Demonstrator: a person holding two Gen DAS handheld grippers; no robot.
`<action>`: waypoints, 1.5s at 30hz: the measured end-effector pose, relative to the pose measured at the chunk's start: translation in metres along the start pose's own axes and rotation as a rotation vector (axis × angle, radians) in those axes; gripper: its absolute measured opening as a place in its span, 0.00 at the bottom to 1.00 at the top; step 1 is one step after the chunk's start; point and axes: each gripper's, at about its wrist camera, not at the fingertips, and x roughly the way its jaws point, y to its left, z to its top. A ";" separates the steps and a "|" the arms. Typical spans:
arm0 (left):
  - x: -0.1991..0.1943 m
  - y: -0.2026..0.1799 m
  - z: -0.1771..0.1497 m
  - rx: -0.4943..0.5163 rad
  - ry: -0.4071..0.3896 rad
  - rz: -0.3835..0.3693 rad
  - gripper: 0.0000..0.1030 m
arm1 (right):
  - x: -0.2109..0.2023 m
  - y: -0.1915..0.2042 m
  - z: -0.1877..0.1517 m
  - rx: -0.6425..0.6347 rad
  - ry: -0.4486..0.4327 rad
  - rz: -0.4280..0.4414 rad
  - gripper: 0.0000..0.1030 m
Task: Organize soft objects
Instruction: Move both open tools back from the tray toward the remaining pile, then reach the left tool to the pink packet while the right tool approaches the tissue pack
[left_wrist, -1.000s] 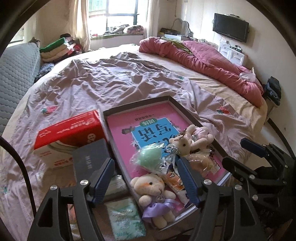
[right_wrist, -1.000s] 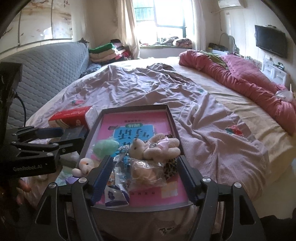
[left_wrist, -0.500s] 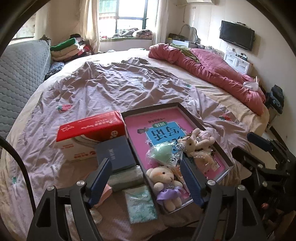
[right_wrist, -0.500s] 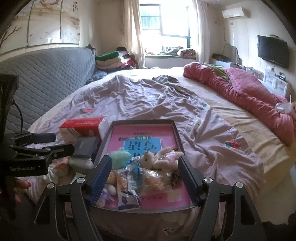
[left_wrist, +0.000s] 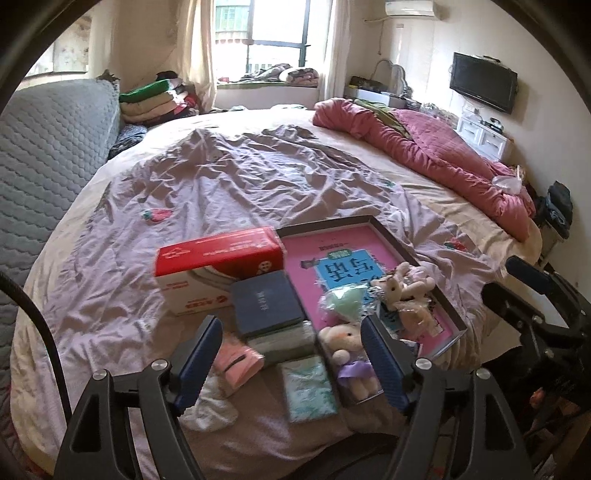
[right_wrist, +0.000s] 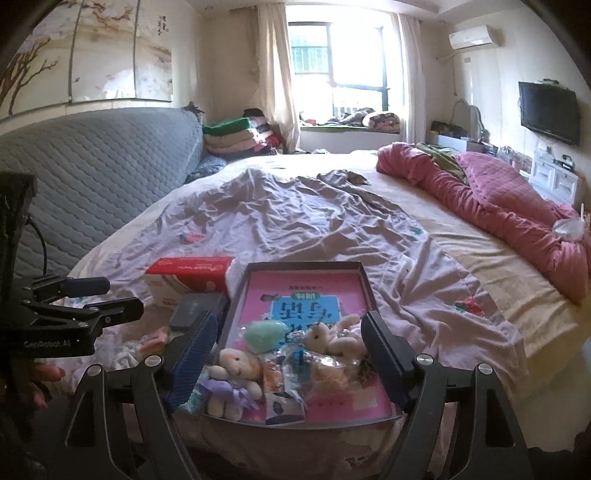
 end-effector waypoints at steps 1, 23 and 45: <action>-0.003 0.006 0.000 -0.010 -0.002 0.009 0.75 | -0.001 0.002 0.001 -0.002 -0.003 0.004 0.79; -0.008 0.129 -0.035 -0.194 0.052 0.144 0.75 | 0.026 0.087 -0.009 -0.169 0.080 0.140 0.79; 0.033 0.096 -0.061 -0.111 0.120 0.058 0.75 | 0.100 0.124 -0.076 -0.008 0.413 0.224 0.79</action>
